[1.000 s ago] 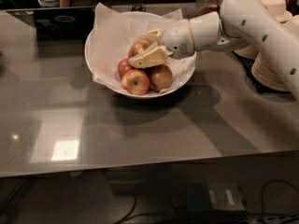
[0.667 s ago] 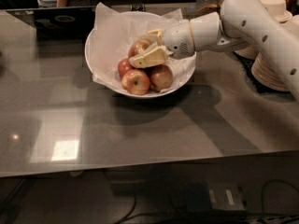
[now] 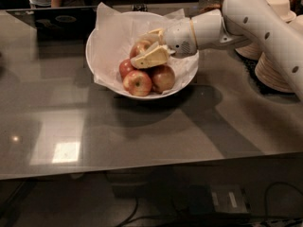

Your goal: Pick apple from white bowl

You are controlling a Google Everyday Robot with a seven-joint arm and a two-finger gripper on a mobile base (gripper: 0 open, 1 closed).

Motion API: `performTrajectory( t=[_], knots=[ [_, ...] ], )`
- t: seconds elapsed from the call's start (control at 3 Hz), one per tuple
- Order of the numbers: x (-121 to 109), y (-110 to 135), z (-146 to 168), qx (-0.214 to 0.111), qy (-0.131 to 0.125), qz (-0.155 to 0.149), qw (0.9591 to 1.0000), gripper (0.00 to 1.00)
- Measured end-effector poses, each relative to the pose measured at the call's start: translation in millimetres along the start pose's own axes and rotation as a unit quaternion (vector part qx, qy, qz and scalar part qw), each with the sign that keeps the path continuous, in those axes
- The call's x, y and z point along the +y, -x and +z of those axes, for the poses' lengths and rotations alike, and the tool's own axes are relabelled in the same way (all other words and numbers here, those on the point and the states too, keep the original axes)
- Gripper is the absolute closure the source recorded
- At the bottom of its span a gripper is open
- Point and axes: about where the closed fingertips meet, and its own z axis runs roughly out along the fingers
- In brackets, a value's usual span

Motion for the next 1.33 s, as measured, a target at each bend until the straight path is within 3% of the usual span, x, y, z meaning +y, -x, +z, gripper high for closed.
performTrajectory(
  t=[0.67, 1.0, 1.33],
  knots=[
    [-1, 54, -23, 0.010, -0.005, -0.043, 0.9990, 1.00],
    [7, 71, -41, -0.005, -0.010, -0.054, 0.9985, 1.00],
    [45, 79, -73, -0.026, -0.016, -0.062, 0.9976, 1.00]
  ],
)
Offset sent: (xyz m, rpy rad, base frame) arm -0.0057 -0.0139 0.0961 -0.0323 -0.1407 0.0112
